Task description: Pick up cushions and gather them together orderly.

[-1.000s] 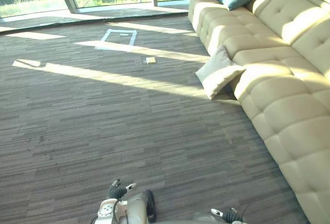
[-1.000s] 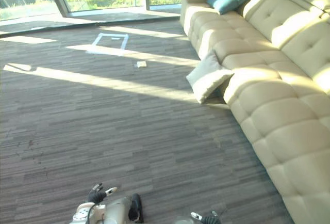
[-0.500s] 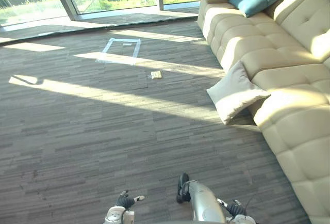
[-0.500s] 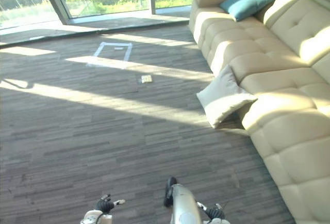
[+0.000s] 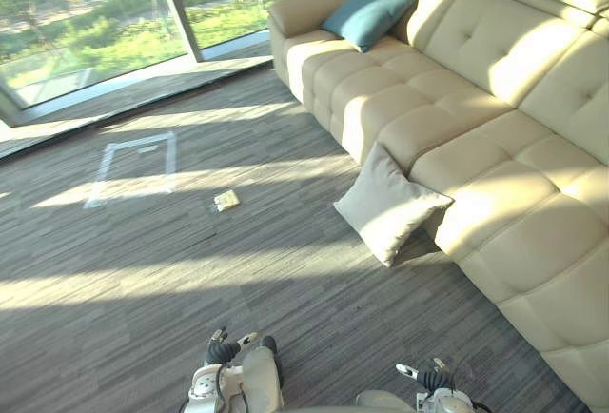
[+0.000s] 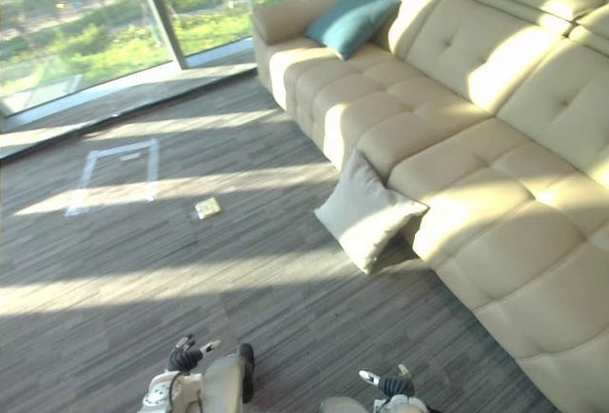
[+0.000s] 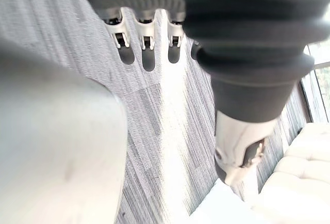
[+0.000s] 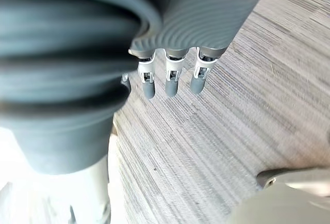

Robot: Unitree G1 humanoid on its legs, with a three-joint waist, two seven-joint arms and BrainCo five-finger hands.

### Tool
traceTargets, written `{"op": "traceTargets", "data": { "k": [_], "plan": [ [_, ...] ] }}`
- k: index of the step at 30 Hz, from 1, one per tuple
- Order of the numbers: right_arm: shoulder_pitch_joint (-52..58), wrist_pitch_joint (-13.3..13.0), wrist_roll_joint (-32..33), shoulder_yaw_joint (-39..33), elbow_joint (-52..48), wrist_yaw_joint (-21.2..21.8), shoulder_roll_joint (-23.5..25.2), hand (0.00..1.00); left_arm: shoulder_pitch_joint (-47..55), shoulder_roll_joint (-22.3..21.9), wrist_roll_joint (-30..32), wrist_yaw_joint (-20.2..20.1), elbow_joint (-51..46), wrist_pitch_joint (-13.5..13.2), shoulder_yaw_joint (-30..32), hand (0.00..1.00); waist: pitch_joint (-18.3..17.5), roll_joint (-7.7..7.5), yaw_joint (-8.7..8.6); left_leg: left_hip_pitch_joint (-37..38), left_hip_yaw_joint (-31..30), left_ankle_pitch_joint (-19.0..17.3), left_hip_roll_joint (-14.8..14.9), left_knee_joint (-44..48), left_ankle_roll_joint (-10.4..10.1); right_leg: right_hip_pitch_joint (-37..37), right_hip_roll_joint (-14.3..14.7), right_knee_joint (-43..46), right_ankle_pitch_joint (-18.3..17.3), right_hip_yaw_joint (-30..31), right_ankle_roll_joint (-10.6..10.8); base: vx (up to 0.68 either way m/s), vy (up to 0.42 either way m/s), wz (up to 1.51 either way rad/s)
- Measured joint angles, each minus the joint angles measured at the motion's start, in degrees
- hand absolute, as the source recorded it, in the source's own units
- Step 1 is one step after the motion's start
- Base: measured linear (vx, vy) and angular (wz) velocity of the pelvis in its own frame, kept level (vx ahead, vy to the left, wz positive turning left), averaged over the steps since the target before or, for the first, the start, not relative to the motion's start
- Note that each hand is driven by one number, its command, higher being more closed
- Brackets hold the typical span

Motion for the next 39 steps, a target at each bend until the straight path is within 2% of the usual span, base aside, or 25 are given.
{"op": "traceTargets", "data": {
  "k": [1,3,4,6,9,11,12,13,14,15,16,17,18,19,21,22,24,26,27,30,32,34,35,37,39],
  "plan": [
    [0.14,-0.03,-0.07,0.33,-0.11,0.17,0.73,0.00,-0.04,0.92,0.02,0.34,0.38,0.01,-0.01,0.00,-0.64,-1.42,0.44,1.62,3.25,-2.12,-0.62,0.63,1.28,-4.27,-2.08,8.42,1.07,-0.18,1.80,0.51,0.394,-1.05],
    [0.18,-0.03,-0.16,0.24,-0.15,0.43,0.78,0.00,-0.52,1.36,0.07,0.79,0.95,0.45,-0.03,0.00,-0.68,-1.89,0.64,4.91,6.47,-4.96,-0.75,0.76,2.56,-10.05,-4.59,20.48,4.02,-2.27,3.70,0.43,0.351,-0.92],
    [0.22,-0.03,-0.16,0.07,-0.16,0.45,0.73,0.00,-0.55,1.35,0.05,0.86,1.38,0.80,-0.13,0.00,-0.64,-1.86,0.55,8.65,8.63,-6.40,-0.75,-0.53,3.06,-12.86,-6.65,26.16,4.07,-6.08,3.31,0.39,0.293,-0.91],
    [0.15,-0.15,-0.15,0.08,-0.60,0.43,0.43,0.00,-0.34,1.20,-0.04,0.91,1.80,1.24,-1.00,0.00,-0.63,-1.43,0.23,14.82,11.11,-7.10,-0.60,-4.88,2.99,-16.31,-8.78,28.45,3.57,-12.90,2.44,0.32,0.193,-0.72],
    [-1.23,-0.31,-0.23,0.16,0.50,0.45,-0.94,0.00,-0.61,1.37,-0.07,0.78,3.21,1.20,-3.91,0.00,-0.52,-0.54,-0.98,21.31,14.94,-6.59,-0.34,-12.65,2.23,-21.75,-8.86,18.41,3.70,-23.37,1.36,0.28,0.126,-0.58],
    [-2.28,-0.40,-0.23,0.15,0.93,0.63,-1.96,0.00,-1.71,1.48,-0.08,0.71,5.01,1.26,-6.12,0.00,-0.11,0.97,-1.80,23.73,16.58,-6.38,-0.03,-16.00,1.86,-25.31,-7.91,9.81,6.86,-30.01,-1.37,0.36,0.050,-0.47],
    [-3.13,-0.40,-0.23,0.20,1.10,0.76,-2.75,0.00,-2.14,1.47,-0.07,0.69,6.05,1.37,-7.46,0.00,0.64,2.21,-2.29,25.26,16.85,-6.27,0.47,-17.60,1.66,-27.06,-5.52,5.69,9.62,-31.23,-3.07,0.42,0.000,-0.35],
    [-3.12,-0.36,-0.48,0.23,1.61,0.87,-2.88,0.00,-2.12,1.57,0.02,0.46,6.59,1.37,-8.14,0.00,0.86,2.54,-2.53,26.30,16.50,-6.00,0.26,-18.54,1.18,-27.62,-3.02,0.19,14.17,-30.23,-4.26,0.43,-0.024,-0.20],
    [-3.00,-0.41,-0.66,0.21,2.57,0.84,-2.69,0.00,-1.97,1.87,0.06,0.39,6.62,1.37,-8.40,0.00,0.80,2.05,-2.54,27.03,15.56,-5.99,-0.51,-18.82,1.15,-27.40,-1.88,-3.30,17.47,-28.11,-5.06,0.45,-0.093,0.09],
    [-2.56,-0.41,-0.59,-0.05,3.37,0.81,-2.54,0.00,-1.95,1.99,0.18,0.27,6.87,1.35,-8.34,0.00,1.04,1.31,-2.74,29.15,13.57,-6.12,-1.47,-18.81,0.91,-26.56,-1.59,-3.27,21.32,-25.42,-10.51,0.40,-0.120,0.17],
    [-2.78,-0.38,-0.40,-1.12,3.68,0.33,-3.09,0.00,-2.35,0.93,0.19,0.33,7.17,1.30,-8.36,0.00,1.50,3.45,-2.95,30.09,12.75,-6.08,-0.40,-18.36,-0.03,-26.05,-1.32,-1.49,20.27,-26.23,-9.41,0.59,-0.205,0.27],
    [-2.55,-0.34,-0.66,-1.65,3.73,0.64,-3.64,0.00,-2.37,-0.26,0.23,0.13,7.14,1.19,-8.20,0.00,1.27,4.38,-3.50,28.05,11.50,-4.69,0.58,-12.51,-2.48,-25.19,-1.42,-0.85,17.23,-26.39,-9.65,0.49,-0.196,0.16],
    [-2.48,-0.26,-0.60,-1.89,3.58,0.80,-3.46,0.00,-2.21,-0.72,0.33,-0.09,6.23,1.17,-7.09,0.00,1.44,4.77,-3.84,24.69,10.34,-3.62,2.37,-4.09,-4.14,-23.63,-1.13,-1.39,16.16,-26.67,-9.81,0.54,-0.258,0.19],
    [-2.31,-0.08,-0.61,-2.09,3.15,0.84,-3.34,0.00,-2.16,-1.34,0.32,-0.22,5.54,1.21,-5.31,0.00,1.76,5.32,-3.86,19.93,8.04,-0.03,5.20,8.35,-5.34,-20.53,0.33,-3.13,15.26,-26.86,-10.06,0.42,-0.222,-0.06],
    [-1.92,0.16,-0.17,-1.95,2.16,0.75,-3.06,0.00,-1.21,-1.71,0.20,-0.51,2.82,1.21,-3.23,0.00,2.03,5.14,-3.44,15.16,6.90,0.19,9.56,25.45,-6.47,-13.41,2.88,-6.37,14.11,-26.10,-10.66,0.44,-0.177,-0.37],
    [-1.97,0.12,0.03,-1.90,1.99,0.77,-2.70,0.00,-1.11,-1.76,0.17,-0.60,1.85,1.15,-3.14,0.00,2.31,4.49,-3.18,13.85,7.30,-0.25,10.18,28.55,-6.50,-11.18,3.15,-7.30,13.53,-25.56,-10.81,0.33,-0.121,-0.41],
    [-1.87,0.23,0.11,-1.98,1.12,0.81,-1.95,0.00,-1.19,-2.31,0.17,-0.84,0.02,1.09,-3.18,0.00,2.25,3.35,-2.94,9.26,8.85,-1.63,10.76,28.74,-4.41,-7.44,3.52,-9.74,12.56,-23.90,-10.22,0.26,-0.101,-0.41],
    [-1.99,0.26,0.12,-2.29,0.71,0.78,-1.75,0.00,-1.73,-2.62,0.17,-0.82,-0.69,1.01,-3.12,0.00,2.24,3.12,-1.47,6.91,9.71,-3.23,9.59,18.89,-2.63,-5.19,3.67,-11.41,12.45,-21.31,-9.85,0.29,-0.037,-0.66],
    [-2.08,0.27,0.14,-2.31,0.64,0.75,-1.67,0.00,-1.99,-2.88,0.17,-0.81,-0.91,1.01,-3.12,0.00,2.32,2.96,-1.15,6.83,9.02,-3.58,8.20,11.65,-2.48,-4.48,3.50,-11.72,12.23,-19.89,-9.42,0.20,0.022,-0.61],
    [-2.63,0.25,0.11,-2.22,0.16,0.41,-1.26,0.00,-2.03,-3.48,0.16,-0.76,-0.91,0.93,-2.59,0.00,2.32,2.57,-0.86,5.92,-0.14,-3.27,2.88,-3.68,-2.74,-2.76,2.71,-11.89,11.28,-15.67,-7.78,0.27,0.110,-0.71],
    [-2.40,0.25,0.11,-1.98,0.20,0.36,-1.23,0.00,-2.18,-3.55,0.14,-0.74,-0.89,0.33,-2.62,0.00,2.39,2.20,-0.84,5.95,-4.38,-2.20,0.45,-8.03,-2.95,-2.44,2.03,-11.71,10.44,-13.03,-6.10,0.26,0.216,-0.73],
    [-2.06,0.20,0.13,-1.96,-0.02,0.32,-1.57,0.00,-2.08,-3.93,0.13,-0.75,0.34,-0.07,-2.64,0.00,1.52,3.32,-0.76,6.47,-5.43,2.16,0.81,-10.31,-0.64,-2.46,2.63,-10.69,8.54,-9.68,-3.21,0.26,0.339,-0.83],
    [-1.96,0.16,0.11,-1.96,0.04,0.26,-1.59,0.00,-2.12,-3.93,0.14,-0.78,0.76,-0.04,-2.60,0.00,0.93,3.88,-0.72,7.17,-5.37,3.57,1.21,-11.02,-2.16,-2.59,2.84,-9.83,7.79,-8.47,-2.21,0.27,0.373,-0.76],
    [-0.89,0.18,0.08,-1.15,0.13,0.07,1.05,0.00,-1.97,-1.89,0.16,-0.74,1.39,-0.03,-2.58,0.00,-1.55,-0.63,-0.42,8.67,0.15,2.61,-1.19,-12.26,-0.55,-3.64,-1.06,-9.27,6.97,-5.95,-0.12,0.27,0.353,-0.81],
    [-0.72,0.18,0.08,-1.07,0.18,0.05,1.76,0.00,-2.07,-1.45,0.18,-0.76,1.97,-0.03,-2.64,0.00,-2.19,-1.78,-0.21,10.22,2.36,2.31,-2.21,-13.36,-0.02,-3.20,-2.49,-10.88,8.07,-5.28,1.58,0.24,0.293,-0.65]
  ]
}}
